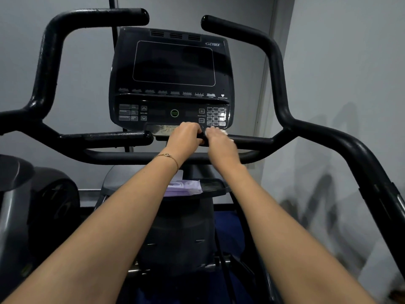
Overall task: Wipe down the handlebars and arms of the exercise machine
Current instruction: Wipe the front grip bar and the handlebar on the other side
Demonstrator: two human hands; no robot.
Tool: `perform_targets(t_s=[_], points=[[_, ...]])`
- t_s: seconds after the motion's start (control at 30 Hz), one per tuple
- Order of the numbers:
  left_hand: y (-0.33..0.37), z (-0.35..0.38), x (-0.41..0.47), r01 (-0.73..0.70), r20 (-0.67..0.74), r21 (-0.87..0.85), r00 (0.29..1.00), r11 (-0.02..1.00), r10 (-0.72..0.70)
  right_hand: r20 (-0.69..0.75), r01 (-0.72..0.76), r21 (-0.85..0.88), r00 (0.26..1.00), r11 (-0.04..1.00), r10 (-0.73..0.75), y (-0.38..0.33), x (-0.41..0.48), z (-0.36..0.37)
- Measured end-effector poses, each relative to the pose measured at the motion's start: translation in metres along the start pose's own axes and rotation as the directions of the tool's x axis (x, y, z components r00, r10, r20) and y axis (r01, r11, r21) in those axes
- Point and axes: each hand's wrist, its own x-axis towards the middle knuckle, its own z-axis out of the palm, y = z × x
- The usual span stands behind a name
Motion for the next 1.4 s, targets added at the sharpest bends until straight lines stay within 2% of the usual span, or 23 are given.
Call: perform_targets(t_s=[0.13, 0.3, 0.4, 0.43, 0.47, 0.5, 0.53, 0.57, 0.6, 0.63, 0.7, 0.73, 0.77, 0.8, 0.83, 0.9, 0.93, 1.0, 1.1, 1.17, 1.27, 1.33, 1.4], points=[[0.000, -0.003, 0.000, 0.003, 0.021, -0.010, 1.000, 1.000, -0.003, 0.018, 0.053, 0.089, 0.998, 0.995, -0.055, 0.026, -0.009, -0.005], [-0.001, -0.002, 0.000, 0.014, 0.031, -0.026, 0.999, 1.000, -0.014, 0.122, -0.341, 0.207, 0.939, 0.917, 0.322, 0.112, -0.037, -0.029], [0.001, -0.003, 0.000, 0.016, 0.036, -0.024, 0.999, 1.000, -0.015, -0.036, -0.416, 0.493, 0.868, 0.764, 0.495, 0.103, -0.046, -0.027], [0.001, -0.004, 0.000, 0.014, 0.037, -0.022, 0.999, 1.000, -0.013, -0.093, -0.420, 0.625, 0.797, 0.658, 0.597, 0.094, -0.050, -0.021], [0.001, -0.004, 0.000, 0.012, 0.036, -0.021, 0.999, 1.000, -0.011, -0.060, -0.421, 0.783, 0.682, 0.459, 0.728, 0.082, -0.053, -0.015], [0.000, -0.003, 0.001, 0.009, 0.033, -0.021, 0.999, 1.000, -0.008, 0.090, -0.388, 0.910, 0.531, 0.147, 0.843, 0.076, -0.051, -0.006], [-0.001, -0.003, 0.000, 0.007, 0.030, -0.020, 1.000, 1.000, -0.006, 0.307, -0.303, 0.935, 0.418, -0.187, 0.855, 0.072, -0.048, 0.000], [-0.001, -0.002, 0.000, 0.006, 0.028, -0.019, 1.000, 1.000, -0.005, 0.496, -0.200, 0.868, 0.360, -0.454, 0.790, 0.065, -0.044, 0.000], [-0.002, -0.002, 0.000, 0.004, 0.028, -0.016, 1.000, 1.000, -0.003, 0.576, -0.102, 0.809, 0.337, -0.579, 0.745, 0.064, -0.037, 0.002], [-0.002, -0.002, 0.000, 0.001, 0.026, -0.017, 1.000, 1.000, 0.000, 0.612, -0.021, 0.769, 0.313, -0.638, 0.727, 0.064, -0.031, 0.000], [-0.003, -0.001, 0.000, -0.007, 0.025, -0.024, 1.000, 1.000, 0.007, 0.585, 0.055, 0.764, 0.362, -0.643, 0.726, 0.064, -0.022, -0.007], [-0.003, -0.001, 0.000, -0.011, 0.023, -0.023, 1.000, 1.000, 0.012, 0.530, -0.079, 0.832, 0.403, -0.549, 0.746, 0.062, -0.024, -0.013], [-0.002, -0.001, -0.001, -0.014, 0.021, -0.018, 1.000, 1.000, 0.015, 0.556, -0.206, 0.829, 0.405, -0.520, 0.726, 0.062, -0.022, -0.016], [-0.002, -0.001, -0.001, -0.015, 0.021, -0.013, 1.000, 1.000, 0.015, 0.517, -0.358, 0.852, 0.461, -0.382, 0.721, 0.054, -0.022, -0.015], [-0.002, -0.001, -0.001, -0.015, 0.022, -0.010, 1.000, 1.000, 0.015, 0.527, -0.405, 0.838, 0.431, -0.365, 0.732, 0.043, -0.024, -0.012], [-0.001, -0.001, -0.001, -0.013, 0.024, -0.009, 1.000, 1.000, 0.013, 0.556, -0.187, 0.827, 0.415, -0.530, 0.720, 0.026, -0.019, -0.010], [-0.001, -0.002, -0.001, -0.011, 0.028, -0.011, 1.000, 1.000, 0.011, 0.578, -0.166, 0.808, 0.409, -0.565, 0.707, 0.019, -0.012, -0.004], [-0.001, -0.001, -0.001, -0.007, 0.033, -0.016, 0.999, 1.000, 0.008, 0.718, -0.050, 0.651, 0.367, -0.758, 0.592, -0.006, -0.002, 0.005], [-0.001, -0.005, 0.001, 0.017, 0.047, -0.045, 0.999, 0.999, -0.015, 0.772, -0.039, 0.507, 0.463, -0.861, 0.435, -0.041, 0.001, 0.020], [-0.001, -0.009, 0.004, 0.026, 0.074, -0.053, 0.997, 0.998, -0.022, 0.770, -0.038, 0.483, 0.495, -0.875, 0.403, -0.041, -0.002, 0.020], [0.001, -0.013, 0.008, 0.023, 0.105, -0.032, 0.994, 0.999, -0.019, 0.700, -0.046, 0.593, 0.523, -0.804, 0.486, -0.002, -0.007, 0.013], [0.000, -0.013, 0.009, 0.020, 0.104, -0.029, 0.994, 0.999, -0.016, 0.676, -0.014, 0.640, 0.484, -0.768, 0.555, 0.040, -0.012, 0.004], [0.000, -0.011, 0.009, 0.018, 0.099, -0.030, 0.995, 0.999, -0.014, 0.647, 0.115, 0.652, 0.430, -0.749, 0.629, 0.082, -0.013, -0.001]])
